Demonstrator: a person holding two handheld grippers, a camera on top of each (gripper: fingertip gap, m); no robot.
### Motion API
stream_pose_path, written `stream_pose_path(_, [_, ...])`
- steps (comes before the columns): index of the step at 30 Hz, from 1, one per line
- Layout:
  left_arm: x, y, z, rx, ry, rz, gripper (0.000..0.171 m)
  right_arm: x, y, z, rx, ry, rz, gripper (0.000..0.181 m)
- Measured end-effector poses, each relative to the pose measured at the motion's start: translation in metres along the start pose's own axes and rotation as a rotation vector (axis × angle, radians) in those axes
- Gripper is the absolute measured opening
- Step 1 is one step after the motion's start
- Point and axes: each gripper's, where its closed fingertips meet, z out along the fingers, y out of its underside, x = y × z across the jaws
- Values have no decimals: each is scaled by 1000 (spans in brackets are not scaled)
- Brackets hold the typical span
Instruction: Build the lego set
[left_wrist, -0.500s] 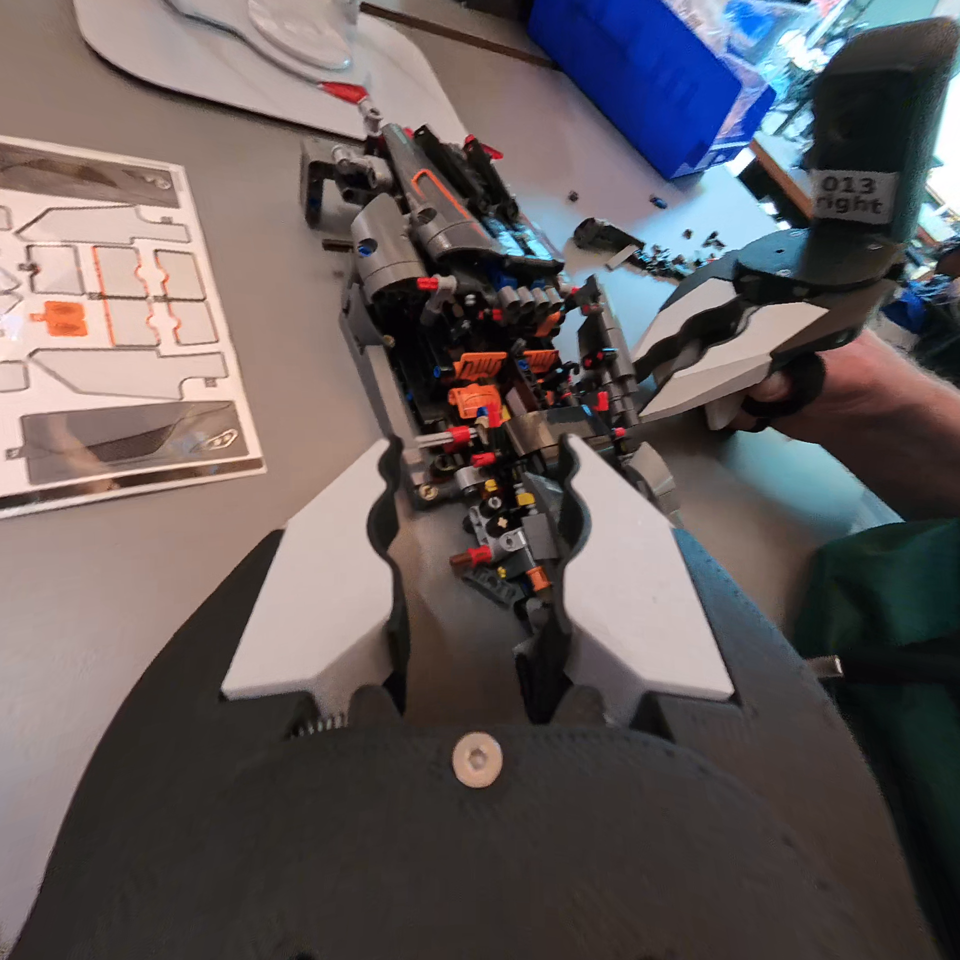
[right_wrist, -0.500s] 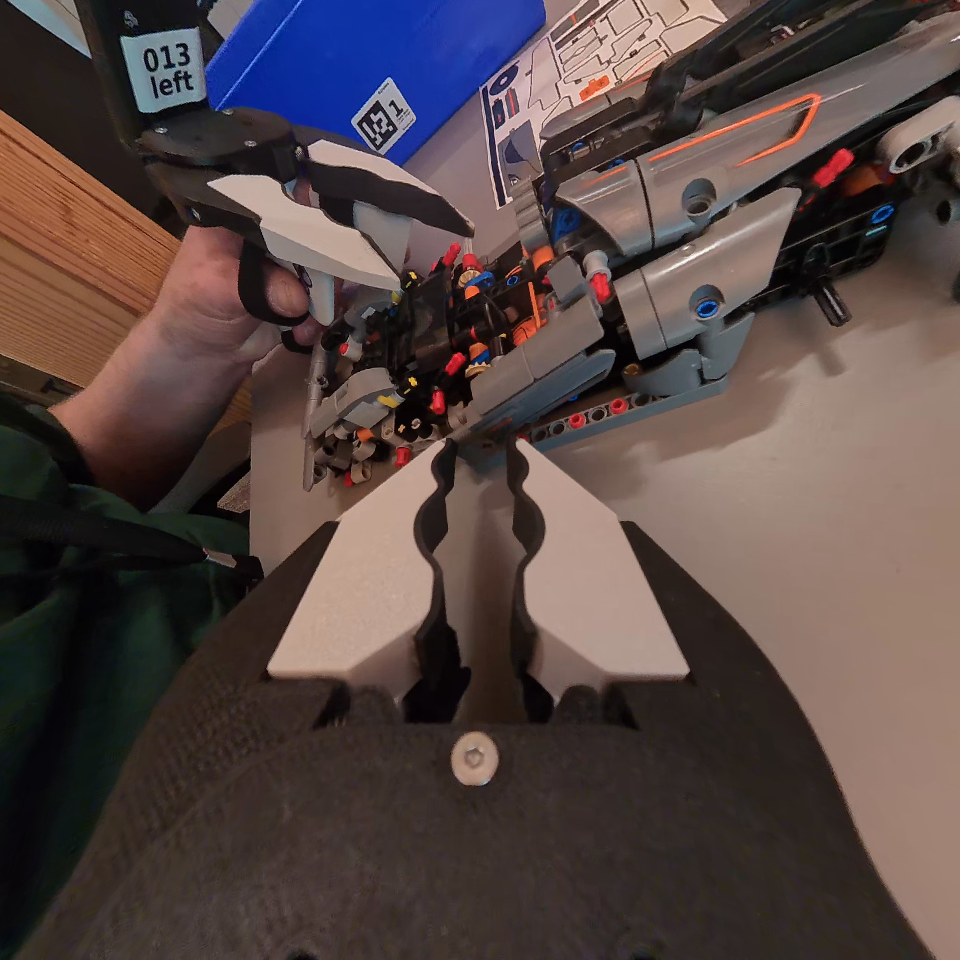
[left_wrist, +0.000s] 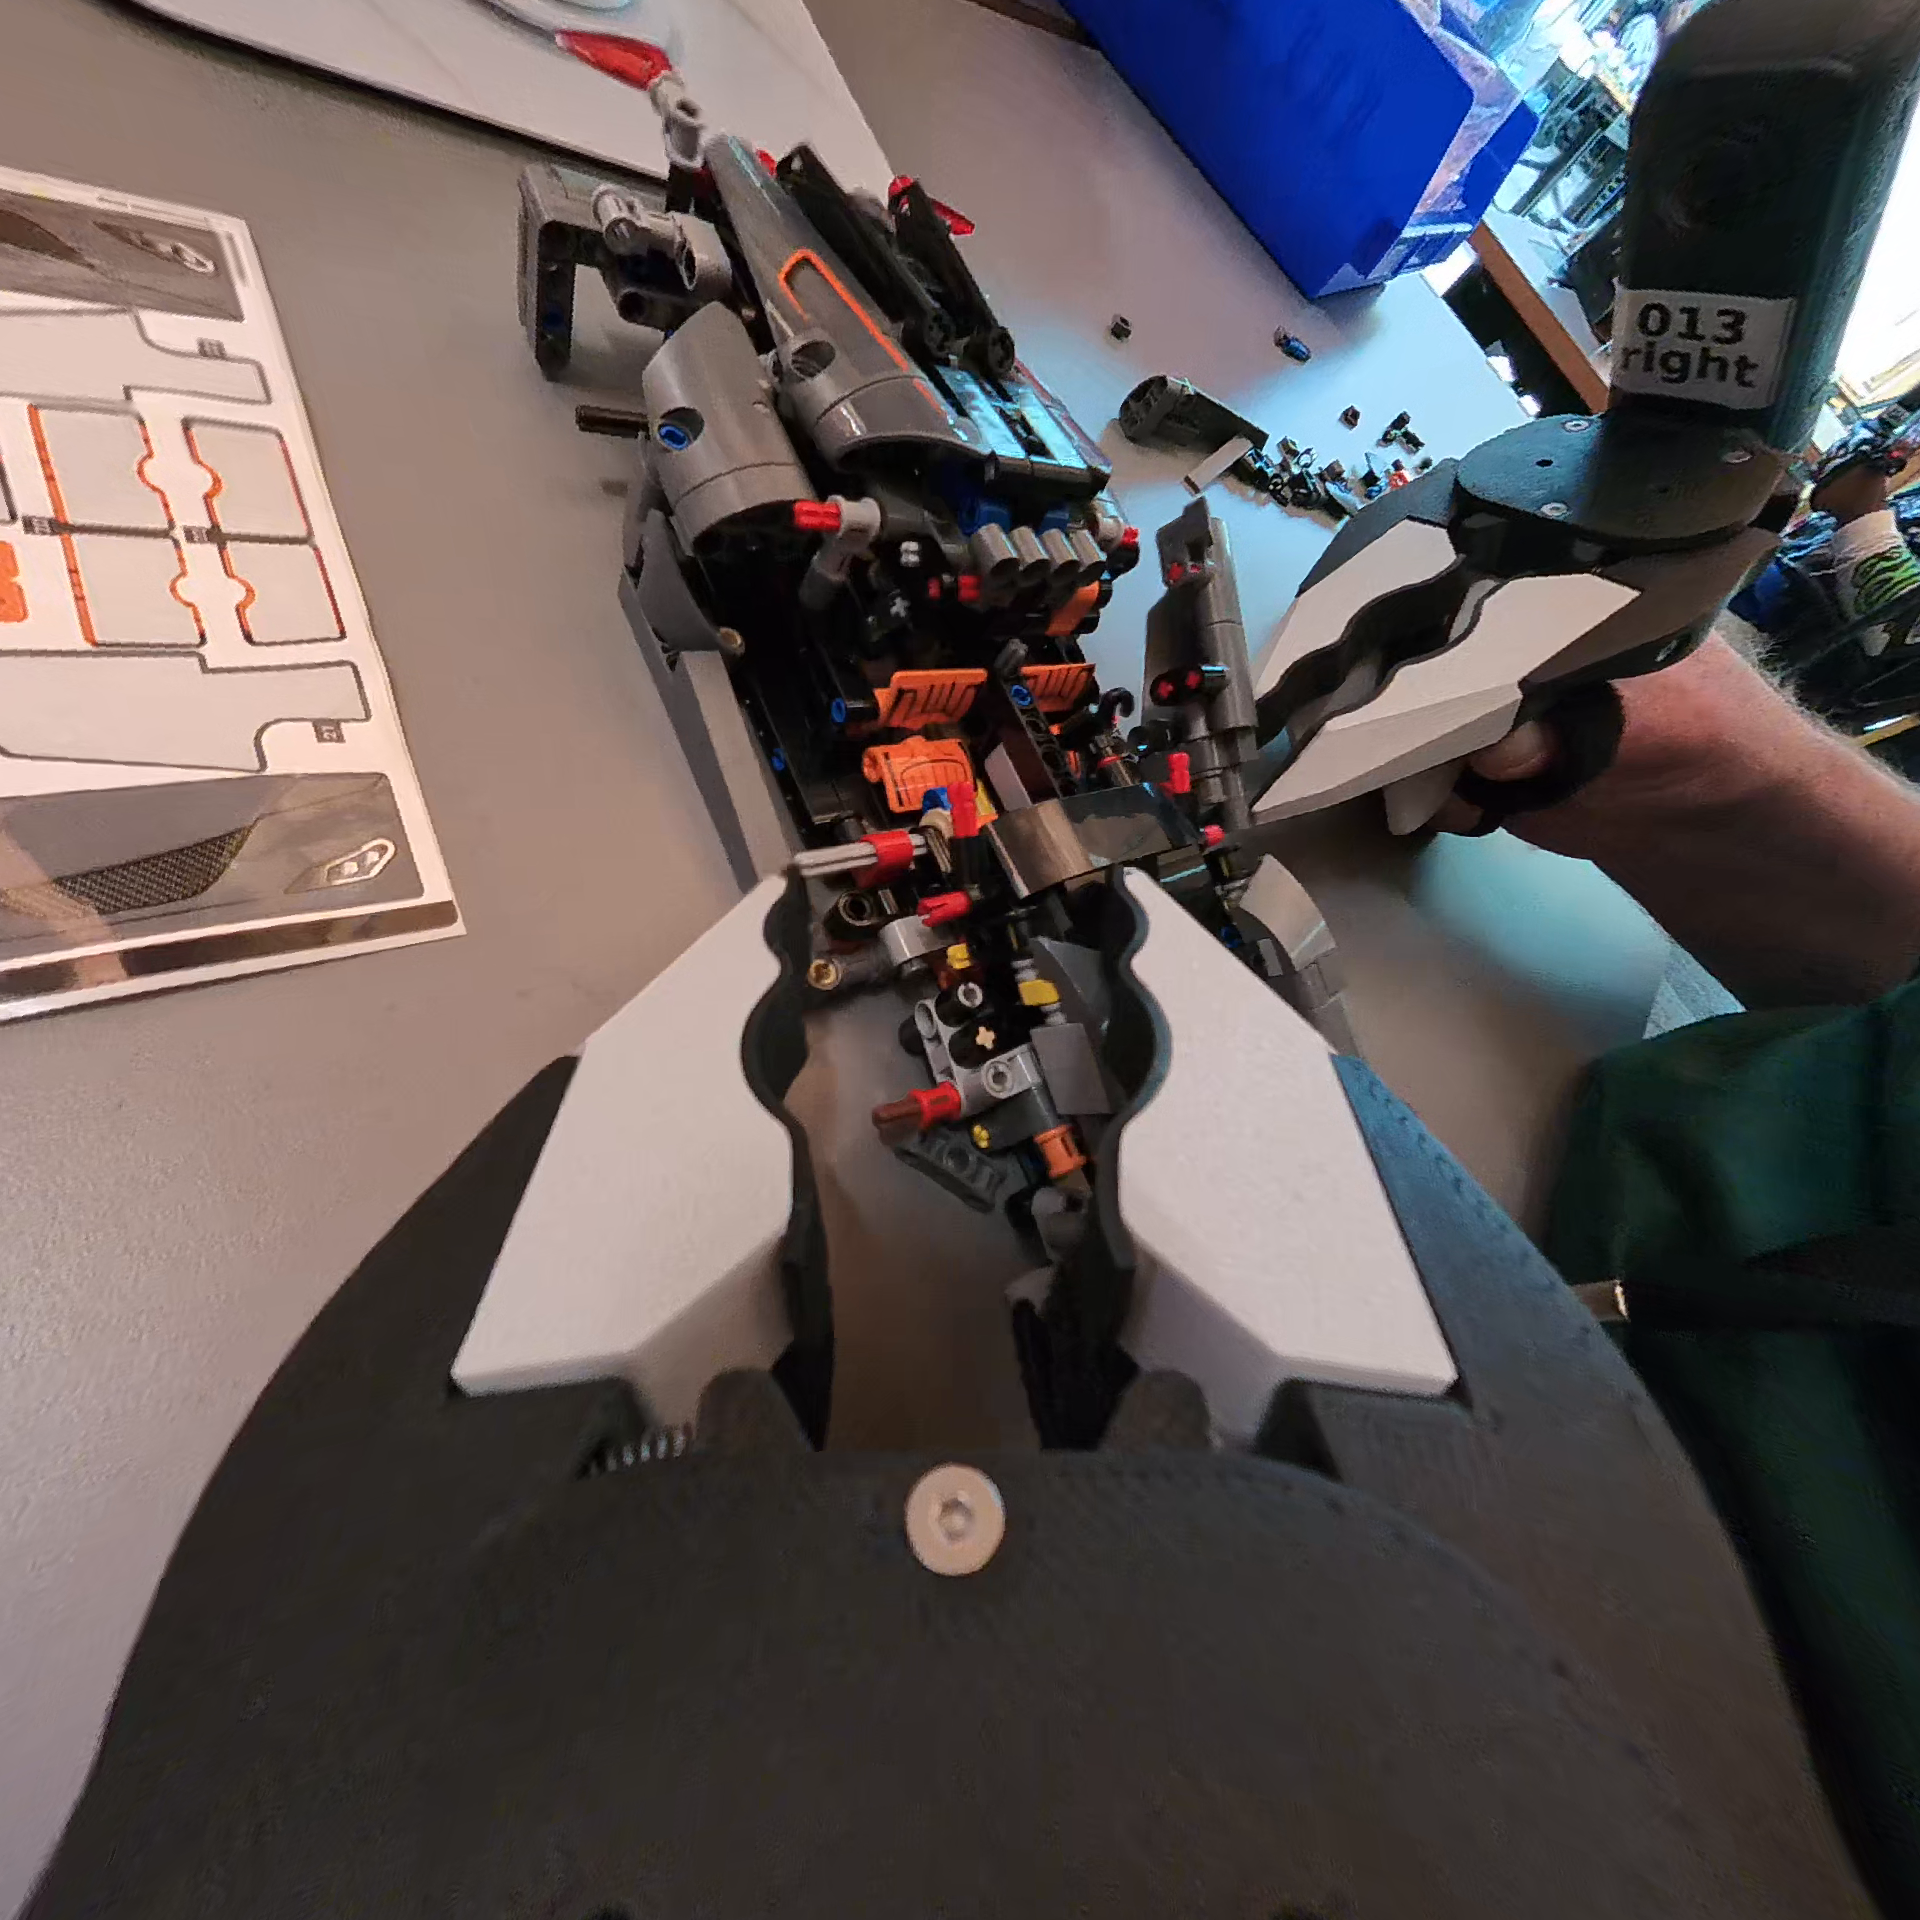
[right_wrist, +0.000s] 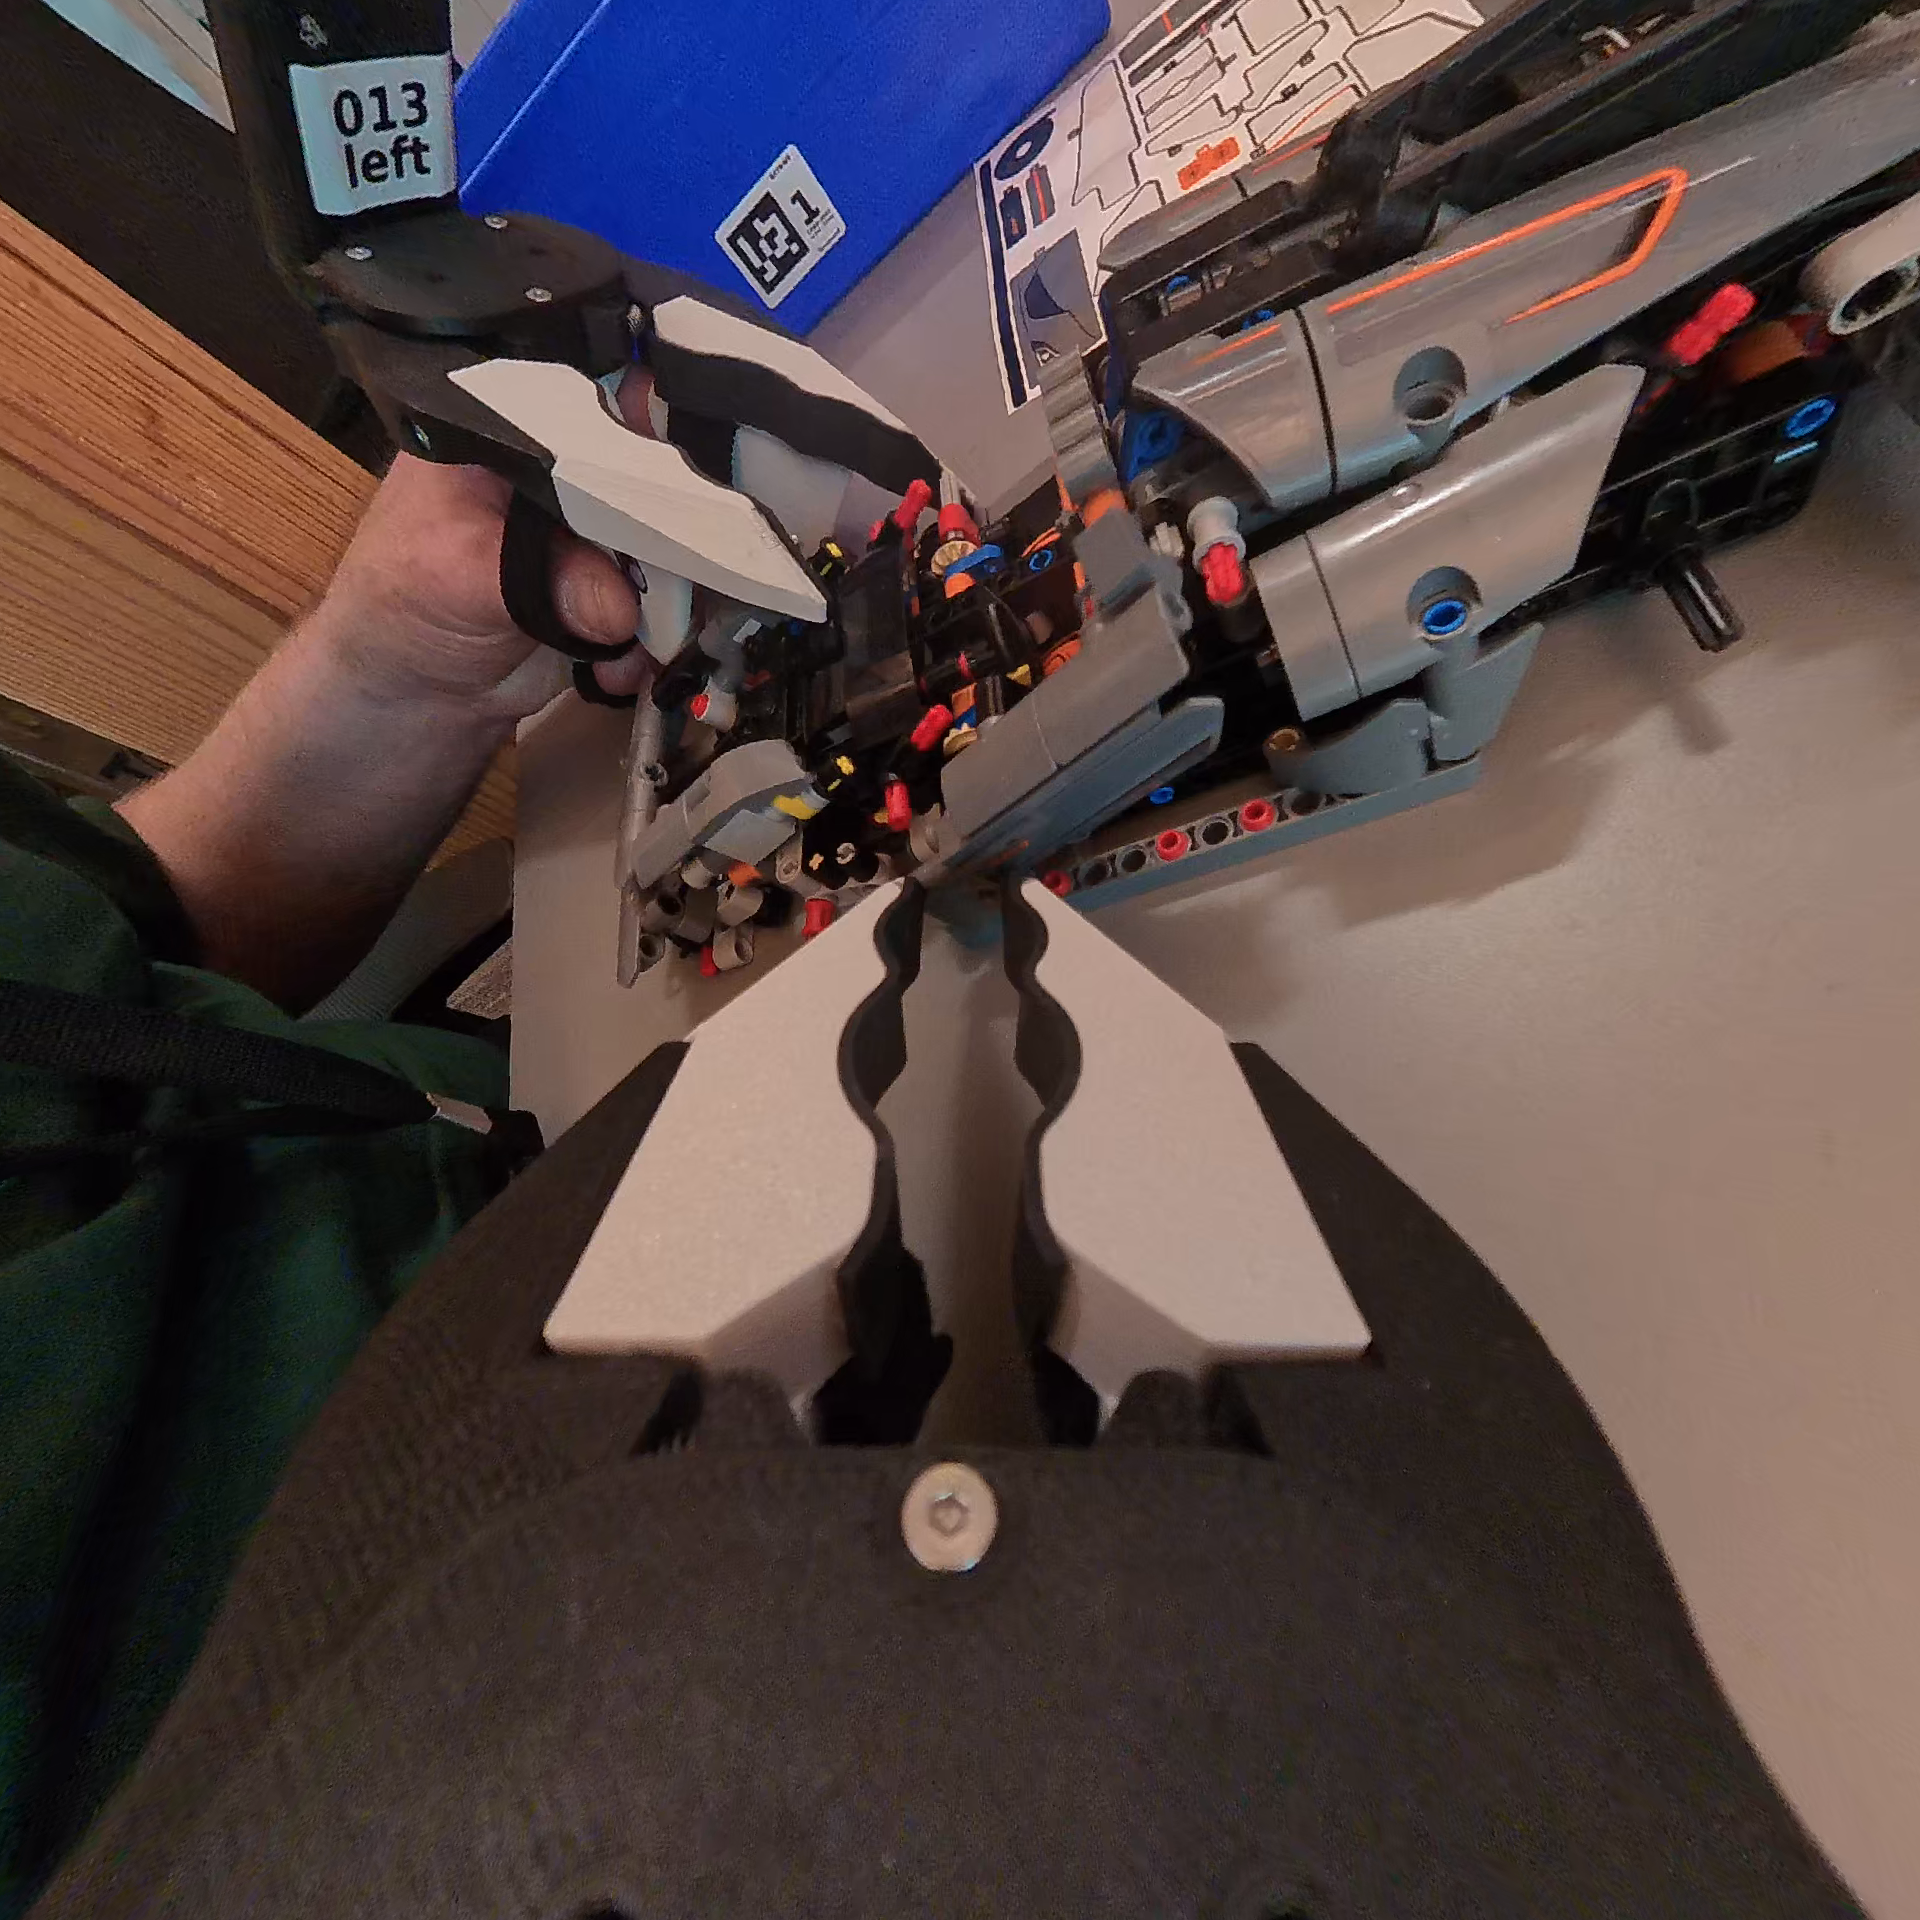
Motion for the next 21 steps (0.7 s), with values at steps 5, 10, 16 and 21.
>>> stream_pose_path(5, [-1,0,0,1,2,-8,54,0,0,0,-1,2,-4,13])
stream_pose_path(10, [-1,0,0,3,-1,-7,54,0,-1,1,-5,8,-22,13])
stream_pose_path(16, [-1,0,0,2,-2,-3,54,0,-1,1,-6,11,-27,13])
stream_pose_path(21, [-3,-1,-2,14,-20,-2,54,0,-2,2,-2,15,-27,13])
